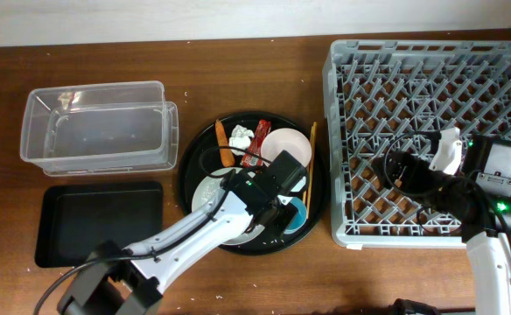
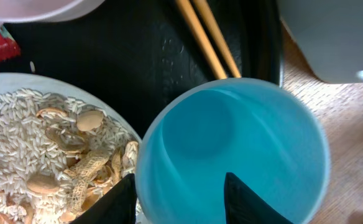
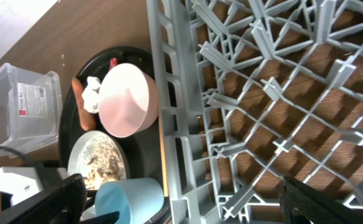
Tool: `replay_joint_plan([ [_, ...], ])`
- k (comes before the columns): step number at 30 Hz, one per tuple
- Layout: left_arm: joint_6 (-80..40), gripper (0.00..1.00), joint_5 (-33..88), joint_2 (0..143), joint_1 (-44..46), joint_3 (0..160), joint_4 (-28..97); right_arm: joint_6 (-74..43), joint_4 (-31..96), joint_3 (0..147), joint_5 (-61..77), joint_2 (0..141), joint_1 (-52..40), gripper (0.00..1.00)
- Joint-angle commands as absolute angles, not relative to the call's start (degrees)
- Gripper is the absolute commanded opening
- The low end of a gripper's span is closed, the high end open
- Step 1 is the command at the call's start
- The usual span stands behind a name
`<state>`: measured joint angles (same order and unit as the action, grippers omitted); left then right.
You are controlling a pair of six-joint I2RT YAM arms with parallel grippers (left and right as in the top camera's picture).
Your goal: Sort waste into correct bins and load items into the dishwasher rack
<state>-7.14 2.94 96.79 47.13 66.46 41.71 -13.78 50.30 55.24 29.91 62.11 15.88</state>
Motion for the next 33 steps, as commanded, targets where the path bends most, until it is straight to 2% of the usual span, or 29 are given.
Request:
replay_joint_plan([
  [1,-7.5,0.0,-0.1,97.6,47.0,68.1,40.1,-14.2,51.6,55.9,31.5,62.1,16.1,0.99],
  [4,-7.7,0.0,1.8,91.7,43.4,76.1,45.6,-11.1,52.7,55.9,31.6,62.1,15.4,0.91],
  [5,-7.7,0.0,6.2,88.9,39.6,78.2,47.1,-10.2,52.4,55.9,32.4,62.1,14.3,0.89],
  [6,-7.3,0.0,12.7,86.9,35.5,78.7,47.4,-6.8,51.4,55.9,36.7,62.1,12.9,0.89],
  [8,-2.5,0.0,38.5,85.1,23.4,78.7,47.6,-3.2,45.9,55.9,49.2,62.1,9.2,0.89],
  [9,1.5,0.0,59.5,86.1,14.1,78.6,49.0,-3.2,40.8,55.9,55.4,62.1,5.7,0.84],
  [11,4.7,0.0,72.6,87.1,10.1,78.6,50.7,-3.2,33.7,55.9,59.8,62.1,0.9,0.81],
  [14,4.8,0.0,82.9,87.2,9.6,78.6,51.6,-3.2,20.3,55.9,62.0,62.2,-8.1,0.82],
  [17,4.8,0.0,84.3,87.2,9.7,78.6,52.0,-3.2,10.5,55.9,71.4,62.2,-11.2,0.86],
  [20,4.8,0.0,84.9,87.2,9.7,78.6,52.0,-3.4,10.1,55.9,71.4,63.5,-13.5,0.86],
  [26,4.8,0.0,84.2,87.2,9.7,78.6,51.9,-6.5,3.5,55.9,71.4,64.3,-17.3,0.68],
  [28,4.8,0.0,84.2,87.2,9.7,78.6,51.9,-6.5,3.1,55.9,71.4,64.2,-17.3,0.58],
  [29,4.8,0.44,83.1,87.2,9.7,78.6,51.9,-6.5,3.2,55.9,70.8,64.2,-16.7,0.55],
  [30,4.8,0.77,82.5,87.2,9.7,78.6,51.9,-6.5,4.8,55.9,69.3,64.1,-14.6,0.52],
  [31,4.8,0.97,81.9,87.2,9.6,78.6,51.9,-6.5,8.4,55.9,67.4,63.7,-11.7,0.52],
  [33,4.8,0.99,79.3,87.2,9.2,78.6,51.9,-6.4,15.4,55.9,65.3,62.3,-3.5,0.52],
])
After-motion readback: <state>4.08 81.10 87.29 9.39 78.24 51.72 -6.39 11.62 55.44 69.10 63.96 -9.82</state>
